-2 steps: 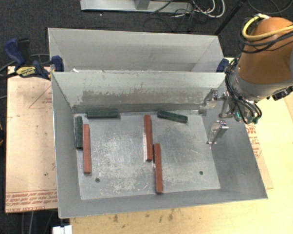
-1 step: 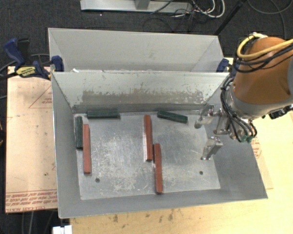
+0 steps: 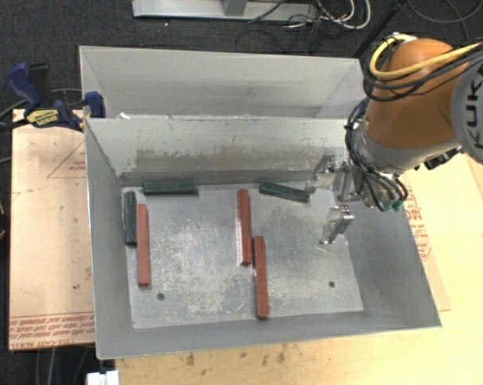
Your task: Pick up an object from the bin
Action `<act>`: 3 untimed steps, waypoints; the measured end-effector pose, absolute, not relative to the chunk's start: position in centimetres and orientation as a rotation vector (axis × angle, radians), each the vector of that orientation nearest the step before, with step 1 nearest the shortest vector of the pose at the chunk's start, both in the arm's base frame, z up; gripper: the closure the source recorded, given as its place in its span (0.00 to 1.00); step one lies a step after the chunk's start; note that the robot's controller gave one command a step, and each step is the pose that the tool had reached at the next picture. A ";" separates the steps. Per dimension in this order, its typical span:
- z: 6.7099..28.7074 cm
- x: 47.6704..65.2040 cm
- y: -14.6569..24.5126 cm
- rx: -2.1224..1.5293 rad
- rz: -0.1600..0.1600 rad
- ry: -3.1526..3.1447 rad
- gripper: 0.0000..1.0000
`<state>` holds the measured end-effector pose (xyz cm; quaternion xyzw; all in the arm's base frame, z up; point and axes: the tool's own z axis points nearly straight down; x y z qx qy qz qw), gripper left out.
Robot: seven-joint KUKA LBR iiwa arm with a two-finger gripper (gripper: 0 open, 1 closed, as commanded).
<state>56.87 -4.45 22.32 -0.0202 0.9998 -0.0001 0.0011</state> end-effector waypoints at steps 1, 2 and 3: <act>19.8 58.5 -2.5 -0.119 0.001 3.132 0.00; 20.3 60.2 -1.5 0.062 0.003 3.142 0.00; 16.5 62.5 -2.4 0.053 0.001 3.129 0.00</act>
Offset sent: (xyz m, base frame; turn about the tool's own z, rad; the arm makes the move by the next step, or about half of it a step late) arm 0.0522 0.0343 -0.0073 0.1309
